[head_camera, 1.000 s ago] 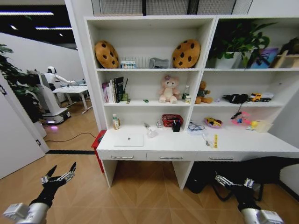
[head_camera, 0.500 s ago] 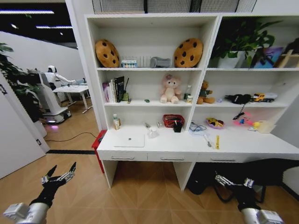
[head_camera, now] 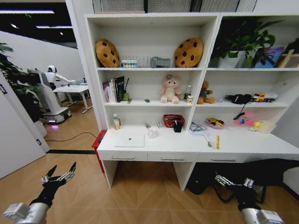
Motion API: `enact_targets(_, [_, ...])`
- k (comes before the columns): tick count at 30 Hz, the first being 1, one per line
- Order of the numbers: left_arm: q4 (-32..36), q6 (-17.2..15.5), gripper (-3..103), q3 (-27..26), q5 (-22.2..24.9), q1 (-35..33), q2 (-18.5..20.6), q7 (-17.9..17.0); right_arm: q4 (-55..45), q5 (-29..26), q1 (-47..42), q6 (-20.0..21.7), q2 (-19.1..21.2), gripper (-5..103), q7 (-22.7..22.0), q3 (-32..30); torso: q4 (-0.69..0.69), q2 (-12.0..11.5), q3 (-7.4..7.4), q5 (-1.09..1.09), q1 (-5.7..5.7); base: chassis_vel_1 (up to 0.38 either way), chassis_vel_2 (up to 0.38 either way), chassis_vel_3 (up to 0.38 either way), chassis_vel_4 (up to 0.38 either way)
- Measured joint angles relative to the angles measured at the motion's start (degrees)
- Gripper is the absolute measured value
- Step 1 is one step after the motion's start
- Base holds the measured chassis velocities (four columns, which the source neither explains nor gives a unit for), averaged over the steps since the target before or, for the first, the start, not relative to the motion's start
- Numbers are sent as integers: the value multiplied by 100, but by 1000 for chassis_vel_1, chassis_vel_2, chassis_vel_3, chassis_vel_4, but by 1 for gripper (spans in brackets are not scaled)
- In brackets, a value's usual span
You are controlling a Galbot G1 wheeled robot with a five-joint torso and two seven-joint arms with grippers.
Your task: Organize the objects on the table.
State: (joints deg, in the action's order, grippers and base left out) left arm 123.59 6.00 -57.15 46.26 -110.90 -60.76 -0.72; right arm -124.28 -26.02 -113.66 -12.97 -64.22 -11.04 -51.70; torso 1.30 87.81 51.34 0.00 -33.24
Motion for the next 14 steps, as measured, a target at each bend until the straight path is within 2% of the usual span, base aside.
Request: enact_targets(14, [0,0,100,0,0,0,0,0,0,0,0,0,0,100,0,0,0,0,0,0,0,0,0,0,0])
